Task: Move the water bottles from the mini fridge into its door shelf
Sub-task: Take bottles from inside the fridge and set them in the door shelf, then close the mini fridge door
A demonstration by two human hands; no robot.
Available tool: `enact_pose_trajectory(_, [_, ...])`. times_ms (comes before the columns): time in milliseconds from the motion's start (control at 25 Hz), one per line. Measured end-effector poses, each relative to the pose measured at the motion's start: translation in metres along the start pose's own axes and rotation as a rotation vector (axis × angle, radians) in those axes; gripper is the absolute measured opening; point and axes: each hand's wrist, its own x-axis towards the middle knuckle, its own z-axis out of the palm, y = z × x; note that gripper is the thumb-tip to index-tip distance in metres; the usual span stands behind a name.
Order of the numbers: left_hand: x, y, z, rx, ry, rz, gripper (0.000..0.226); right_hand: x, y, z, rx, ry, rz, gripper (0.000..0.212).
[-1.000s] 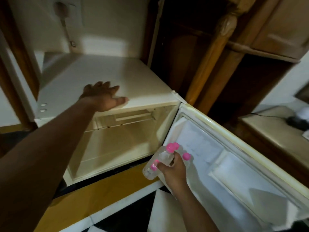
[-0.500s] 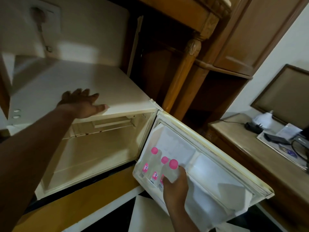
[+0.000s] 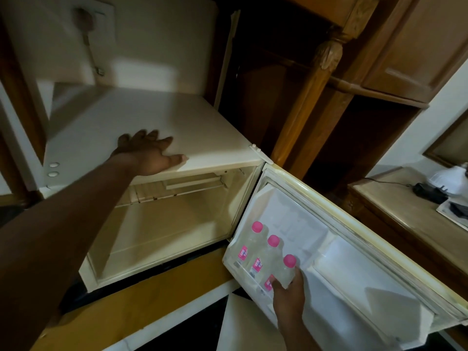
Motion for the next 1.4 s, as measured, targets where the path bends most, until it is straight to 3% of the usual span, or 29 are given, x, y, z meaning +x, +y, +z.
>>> enact_pose_trajectory(160, [0.000, 0.001, 0.000, -0.004, 0.000, -0.001, 0.105, 0.006, 0.002, -0.003, -0.069, -0.047, 0.034, 0.062])
enact_pose_trajectory(320, [-0.002, 0.002, -0.001, 0.003, -0.003, -0.002, 0.100, -0.014, 0.001, -0.002, -0.243, -0.010, 0.117, 0.087])
enact_pose_trajectory(440, [-0.003, 0.003, -0.003, 0.024, -0.003, 0.008, 0.100, -0.045, 0.002, 0.003, -0.203, 0.037, 0.142, 0.073])
enact_pose_trajectory(640, [-0.006, 0.004, -0.004, 0.031, 0.000, 0.022, 0.106, -0.084, -0.025, 0.011, -0.232, -0.056, -0.139, 0.056])
enact_pose_trajectory(920, [-0.007, 0.002, -0.005, 0.039, 0.008, 0.050, 0.112, -0.061, -0.106, 0.003, -0.327, -0.130, -0.355, 0.080])
enact_pose_trajectory(1000, [-0.008, 0.001, -0.003, 0.046, 0.019, 0.058, 0.114, -0.049, -0.131, -0.019, -0.315, -0.057, -0.529, 0.081])
enact_pose_trajectory(1080, [-0.009, 0.000, -0.003, 0.031, 0.036, 0.054, 0.116, -0.018, -0.158, -0.057, -0.523, 0.097, -0.716, 0.083])
enact_pose_trajectory(1160, [-0.009, 0.000, -0.002, 0.020, 0.052, 0.041, 0.117, 0.014, -0.182, -0.100, -0.903, 0.157, -0.713, 0.088])
enact_pose_trajectory(1280, [-0.007, 0.000, 0.004, 0.072, 0.082, -0.028, 0.120, 0.035, -0.187, -0.137, -1.239, -0.079, -0.487, 0.100])
enact_pose_trajectory(1400, [-0.002, -0.001, 0.012, 0.058, 0.099, -0.145, 0.125, 0.029, -0.174, -0.136, -1.396, -0.160, -0.481, 0.123])
